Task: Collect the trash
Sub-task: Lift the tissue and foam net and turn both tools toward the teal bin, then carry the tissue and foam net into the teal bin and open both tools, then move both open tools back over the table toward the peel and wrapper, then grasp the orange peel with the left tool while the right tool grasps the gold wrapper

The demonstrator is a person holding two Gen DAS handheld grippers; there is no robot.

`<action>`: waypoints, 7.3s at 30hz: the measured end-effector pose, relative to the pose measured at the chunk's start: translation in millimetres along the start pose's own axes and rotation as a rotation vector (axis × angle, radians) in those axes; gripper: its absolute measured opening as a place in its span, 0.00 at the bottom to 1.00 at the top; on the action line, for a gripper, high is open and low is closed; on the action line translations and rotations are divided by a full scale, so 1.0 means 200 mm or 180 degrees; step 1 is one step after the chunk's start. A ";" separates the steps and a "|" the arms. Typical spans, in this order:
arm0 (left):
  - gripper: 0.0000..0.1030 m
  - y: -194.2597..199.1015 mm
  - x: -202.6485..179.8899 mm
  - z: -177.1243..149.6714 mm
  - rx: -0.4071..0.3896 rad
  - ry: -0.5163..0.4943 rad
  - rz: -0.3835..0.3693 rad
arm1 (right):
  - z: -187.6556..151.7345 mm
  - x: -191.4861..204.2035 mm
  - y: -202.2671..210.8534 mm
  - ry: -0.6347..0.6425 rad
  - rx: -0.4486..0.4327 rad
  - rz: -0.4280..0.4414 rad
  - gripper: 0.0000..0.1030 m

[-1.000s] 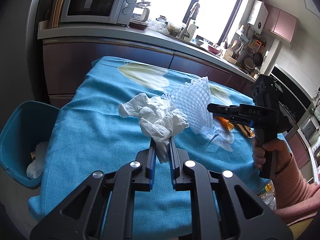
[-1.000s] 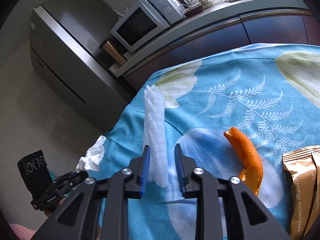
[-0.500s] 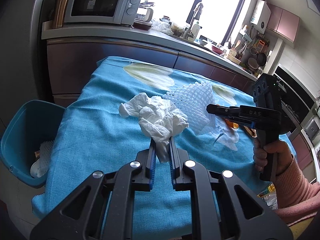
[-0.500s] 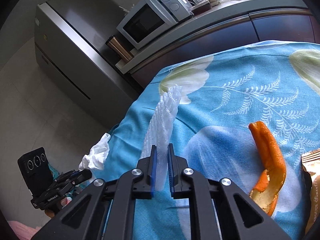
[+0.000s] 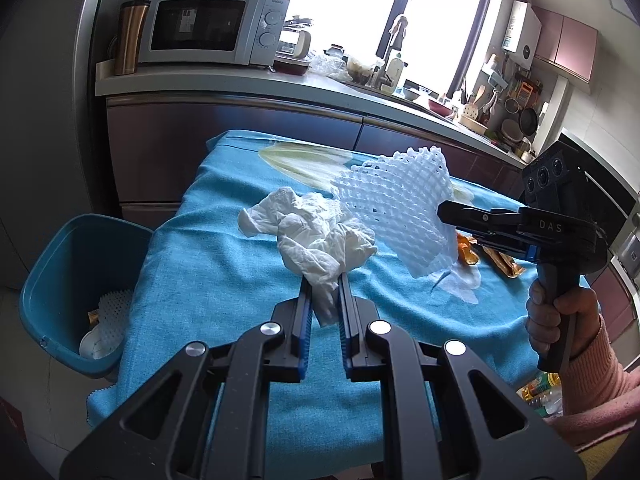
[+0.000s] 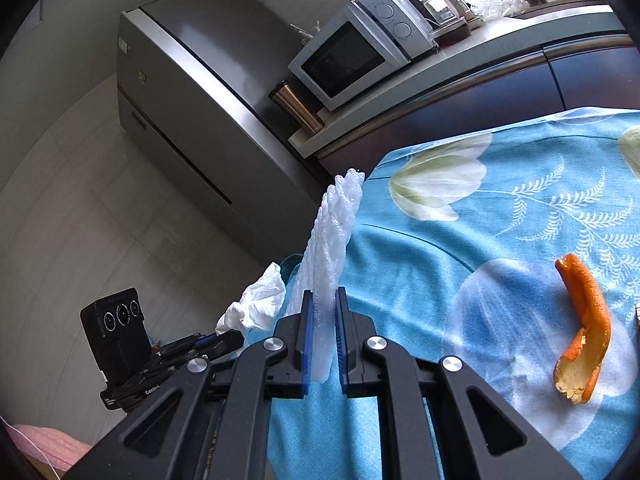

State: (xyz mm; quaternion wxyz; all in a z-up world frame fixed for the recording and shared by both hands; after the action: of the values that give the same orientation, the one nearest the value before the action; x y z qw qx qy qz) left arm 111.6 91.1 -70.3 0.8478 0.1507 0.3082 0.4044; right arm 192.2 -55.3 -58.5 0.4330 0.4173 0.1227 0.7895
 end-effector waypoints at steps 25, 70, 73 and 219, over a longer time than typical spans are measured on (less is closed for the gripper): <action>0.12 0.27 0.17 -0.02 -0.0177 0.0083 0.0333 | -0.06 0.20 -0.18 0.0122 0.0183 0.0298 0.09; 0.12 0.55 0.59 -0.07 -0.0298 0.0412 0.0914 | -0.14 0.57 -0.54 0.0336 0.0668 0.0632 0.09; 0.12 0.56 0.62 -0.08 -0.0304 0.0446 0.0949 | -0.15 0.58 -0.56 0.0346 0.0700 0.0630 0.09; 0.40 -1.29 -0.73 0.00 0.1050 -0.0398 -0.0481 | -0.18 -0.97 0.61 -0.0516 -0.0131 -0.1535 0.42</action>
State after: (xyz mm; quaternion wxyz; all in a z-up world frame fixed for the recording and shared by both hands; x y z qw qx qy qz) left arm 193.9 -184.9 -142.3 0.8570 0.2890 0.3274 0.2734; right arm 148.4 -273.9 -120.7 0.6257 0.4290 0.1674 0.6297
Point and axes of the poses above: each gripper's, at about its wrist camera, not at the fingertips, and y roughly against the way its jaws point, x to its left, z to its top, the point moved 8 cm from there along -y, roughly the way its jaws point, and after that the axes turned 15 degrees about -z, right-handed, at the moved point
